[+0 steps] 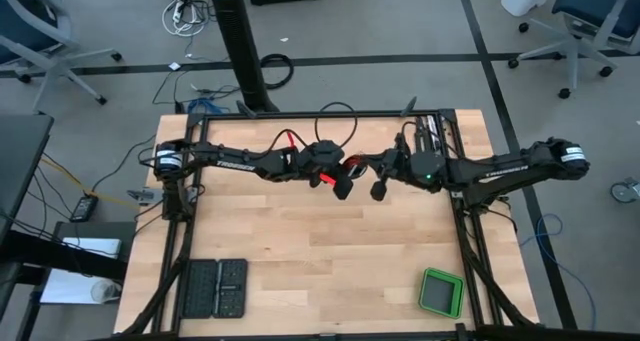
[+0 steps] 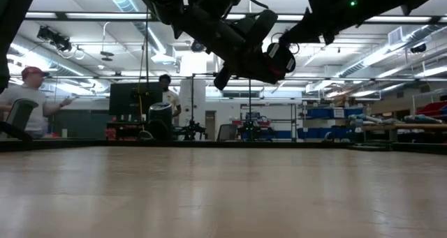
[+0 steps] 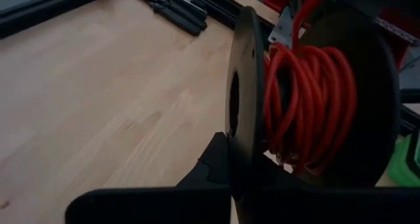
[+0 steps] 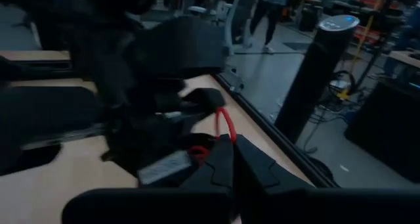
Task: Coil cords
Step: Coil the wire cable onto the spool, then return to Home Position
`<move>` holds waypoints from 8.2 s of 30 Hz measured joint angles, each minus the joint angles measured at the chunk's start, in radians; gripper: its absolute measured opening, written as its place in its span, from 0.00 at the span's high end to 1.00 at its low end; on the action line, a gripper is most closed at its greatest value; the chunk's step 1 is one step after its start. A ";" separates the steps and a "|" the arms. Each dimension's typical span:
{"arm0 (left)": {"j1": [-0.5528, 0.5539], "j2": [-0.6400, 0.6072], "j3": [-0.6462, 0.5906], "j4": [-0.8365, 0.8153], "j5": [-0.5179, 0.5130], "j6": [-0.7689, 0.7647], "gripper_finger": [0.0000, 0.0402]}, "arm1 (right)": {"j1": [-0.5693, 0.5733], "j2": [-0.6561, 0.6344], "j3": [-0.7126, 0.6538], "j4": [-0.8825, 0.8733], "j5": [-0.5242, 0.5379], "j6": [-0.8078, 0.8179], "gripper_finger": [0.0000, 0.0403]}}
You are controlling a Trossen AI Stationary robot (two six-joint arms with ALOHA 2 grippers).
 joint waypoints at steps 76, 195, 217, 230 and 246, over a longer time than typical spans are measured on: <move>-0.022 -0.017 -0.009 -0.005 0.156 0.023 1.00 | 0.116 -0.135 0.019 -0.240 0.398 -0.287 0.93; -0.136 -0.462 -0.272 0.528 -0.106 0.461 0.52 | 0.179 -0.582 -0.218 -0.395 -0.015 0.261 0.98; -0.064 -0.938 -0.960 0.532 -0.106 0.461 0.52 | 0.096 -0.886 -0.489 -0.393 -0.014 0.261 0.98; -0.059 -1.336 -1.167 0.534 -0.106 0.461 0.52 | 0.090 -0.951 -0.521 -0.338 -0.014 0.261 0.98; -0.007 -1.647 -1.271 0.213 -0.100 0.460 0.52 | 0.063 -1.048 -0.579 -0.177 -0.016 0.264 0.98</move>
